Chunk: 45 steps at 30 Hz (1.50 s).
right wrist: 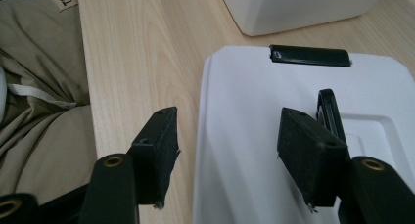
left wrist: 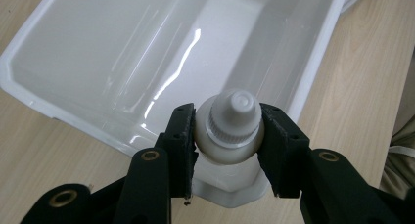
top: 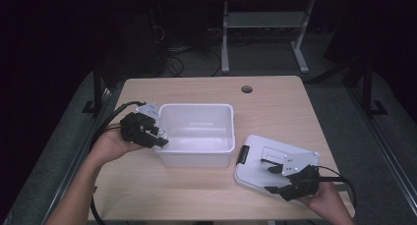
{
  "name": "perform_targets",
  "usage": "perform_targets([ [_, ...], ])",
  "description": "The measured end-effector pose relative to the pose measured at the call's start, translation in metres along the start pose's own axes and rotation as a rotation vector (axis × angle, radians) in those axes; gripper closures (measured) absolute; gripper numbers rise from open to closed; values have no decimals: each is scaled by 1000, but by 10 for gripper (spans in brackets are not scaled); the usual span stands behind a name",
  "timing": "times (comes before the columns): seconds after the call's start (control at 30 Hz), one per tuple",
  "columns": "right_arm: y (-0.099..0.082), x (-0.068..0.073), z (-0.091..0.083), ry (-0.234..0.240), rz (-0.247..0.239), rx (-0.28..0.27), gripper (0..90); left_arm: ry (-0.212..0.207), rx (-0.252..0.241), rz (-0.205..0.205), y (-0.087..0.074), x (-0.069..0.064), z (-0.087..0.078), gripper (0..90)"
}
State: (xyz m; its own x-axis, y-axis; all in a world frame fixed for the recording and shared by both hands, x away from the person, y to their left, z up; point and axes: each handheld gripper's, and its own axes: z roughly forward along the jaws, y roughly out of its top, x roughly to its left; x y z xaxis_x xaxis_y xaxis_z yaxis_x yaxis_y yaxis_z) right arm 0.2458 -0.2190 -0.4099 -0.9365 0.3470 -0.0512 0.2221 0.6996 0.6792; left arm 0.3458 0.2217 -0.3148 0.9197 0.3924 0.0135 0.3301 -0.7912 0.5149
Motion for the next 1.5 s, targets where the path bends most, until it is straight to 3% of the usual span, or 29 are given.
perform_targets([
  [0.2, 0, 0, 0, 2, 2, -1, 396, -2, 11, 3, 0, 1, 4, 598],
  [0.3, 0, 0, 1, 3, -1, 0, 396, -11, -11, -17, -3, 2, 8, 598],
  [0.47, -1, 0, 2, 10, 7, 0, 395, -9, 2, -13, -6, 2, 11, 597],
  [0.63, -1, 0, 2, 11, 9, 1, 395, -7, -20, -32, -8, 3, 13, 597],
  [0.83, -1, -1, 3, 15, 7, 4, 395, -13, -12, -45, -14, 4, 20, 597],
  [1.2, -2, -1, 4, 17, 5, 5, 394, 14, -11, -36, -12, 6, 24, 597],
  [1.27, -2, -1, 4, 18, 8, 4, 394, 36, -13, -35, -12, 5, 26, 597],
  [1.5, -2, -1, 4, 20, 13, 4, 394, 41, -9, -34, -11, 6, 29, 597],
])
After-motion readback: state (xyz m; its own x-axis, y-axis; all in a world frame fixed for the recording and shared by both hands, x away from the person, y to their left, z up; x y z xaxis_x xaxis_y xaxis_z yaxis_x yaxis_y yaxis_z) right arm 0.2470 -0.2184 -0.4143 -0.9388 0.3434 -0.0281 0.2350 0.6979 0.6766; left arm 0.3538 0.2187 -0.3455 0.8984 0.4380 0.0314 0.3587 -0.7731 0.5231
